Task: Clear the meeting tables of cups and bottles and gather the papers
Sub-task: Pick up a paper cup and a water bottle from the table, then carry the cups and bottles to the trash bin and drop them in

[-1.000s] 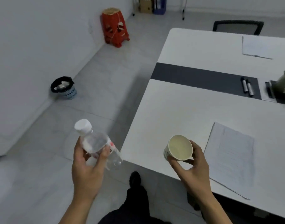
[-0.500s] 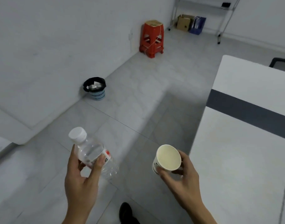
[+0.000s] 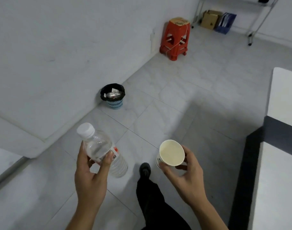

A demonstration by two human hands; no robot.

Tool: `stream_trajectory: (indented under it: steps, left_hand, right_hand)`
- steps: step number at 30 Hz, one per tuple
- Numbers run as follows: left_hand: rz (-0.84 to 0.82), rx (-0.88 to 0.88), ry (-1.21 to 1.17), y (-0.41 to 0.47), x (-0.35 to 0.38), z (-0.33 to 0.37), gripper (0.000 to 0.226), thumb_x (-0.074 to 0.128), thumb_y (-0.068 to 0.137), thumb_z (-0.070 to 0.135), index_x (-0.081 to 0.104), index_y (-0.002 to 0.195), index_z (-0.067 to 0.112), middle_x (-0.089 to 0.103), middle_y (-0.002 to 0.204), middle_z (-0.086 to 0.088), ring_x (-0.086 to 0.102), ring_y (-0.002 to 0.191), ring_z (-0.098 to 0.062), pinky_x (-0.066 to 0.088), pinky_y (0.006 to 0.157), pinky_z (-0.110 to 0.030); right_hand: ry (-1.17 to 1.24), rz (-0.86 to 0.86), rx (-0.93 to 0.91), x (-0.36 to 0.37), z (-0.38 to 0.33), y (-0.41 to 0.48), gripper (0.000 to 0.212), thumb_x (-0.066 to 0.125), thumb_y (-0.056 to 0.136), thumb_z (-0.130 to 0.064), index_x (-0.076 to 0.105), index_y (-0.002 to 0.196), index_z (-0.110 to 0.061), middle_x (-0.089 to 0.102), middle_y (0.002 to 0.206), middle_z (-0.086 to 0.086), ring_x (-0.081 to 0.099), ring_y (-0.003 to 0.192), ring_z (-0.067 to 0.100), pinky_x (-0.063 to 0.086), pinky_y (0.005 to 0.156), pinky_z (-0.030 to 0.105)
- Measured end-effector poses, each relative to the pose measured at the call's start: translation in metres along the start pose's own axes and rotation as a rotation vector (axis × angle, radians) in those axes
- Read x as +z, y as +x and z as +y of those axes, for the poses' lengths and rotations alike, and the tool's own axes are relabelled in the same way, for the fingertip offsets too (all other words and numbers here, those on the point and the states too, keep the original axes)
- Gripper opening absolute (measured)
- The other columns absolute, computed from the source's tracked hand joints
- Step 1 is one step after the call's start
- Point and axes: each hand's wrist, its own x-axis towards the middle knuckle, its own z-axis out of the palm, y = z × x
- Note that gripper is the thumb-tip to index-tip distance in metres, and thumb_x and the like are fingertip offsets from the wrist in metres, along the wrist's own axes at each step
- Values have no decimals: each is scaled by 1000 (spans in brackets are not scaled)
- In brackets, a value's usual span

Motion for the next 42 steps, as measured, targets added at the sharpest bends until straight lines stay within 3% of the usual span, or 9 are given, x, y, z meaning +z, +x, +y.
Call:
stream_trajectory:
  steps: [6,12,17,20,24,28,33,38,42]
  left_hand:
    - [43,9,24,164,25,-3,66,70,78,47,52,138,29,66,123,8,67,103,-11,54,87,-31]
    - [142,90,-12,312,25,33,55,69,78,46,55,130,37,65,123,13,64,112,-12,52,94,-38]
    - [229,18,-60,410,28,6,56,73,73,45,57,127,37,65,123,9,63,115,-17,51,99,-48]
    - [197,-77,-59,475,39,-29,65,75,68,48,57,128,31,66,121,12,63,113,-13,50,100,-49]
    - [145,-135,-74,590,51,-63,72,75,65,51,56,130,27,65,122,16,63,113,-7,49,97,-36]
    - [98,-150,-53,721,56,-70,67,85,73,39,54,131,26,65,121,18,64,111,-6,51,94,-30]
    - [-24,-130,-41,857,71,-85,67,79,77,28,50,138,23,62,127,17,60,121,-11,49,102,-41]
    - [-136,-214,-4,932,112,-150,67,77,77,36,51,136,20,62,124,20,60,117,-7,48,99,-34]
    - [-156,-349,25,968,168,-260,66,81,77,37,52,134,20,62,120,27,61,111,0,50,96,-24]
  right_hand:
    - [70,-19,36,84,-16,157,65,90,68,-41,56,124,-39,62,121,-18,62,109,7,57,82,31]
    - [59,-137,-55,158,-88,308,67,86,69,-52,50,125,-45,57,122,-26,61,109,5,56,78,27]
    - [-5,-215,-87,217,-123,408,73,81,65,-63,48,128,-43,56,125,-26,60,109,3,55,77,22]
    - [-14,-205,-28,259,-121,464,72,86,66,-55,50,127,-41,59,125,-22,61,109,5,56,78,24]
    - [-33,-170,56,328,-123,541,72,87,64,-51,52,125,-41,61,123,-20,62,108,8,56,79,27]
    - [-79,-161,80,394,-158,629,72,88,65,-51,52,127,-39,61,123,-20,62,107,6,56,77,25]
    - [-122,-157,81,465,-193,722,75,87,68,-48,50,132,-33,58,126,-19,60,110,4,55,79,22]
    - [-121,-202,238,531,-149,772,75,86,71,-45,47,135,-35,55,128,-22,58,111,1,55,79,19]
    - [-145,-238,414,604,-43,799,75,86,73,-42,44,135,-36,52,129,-23,55,110,-6,54,83,16]
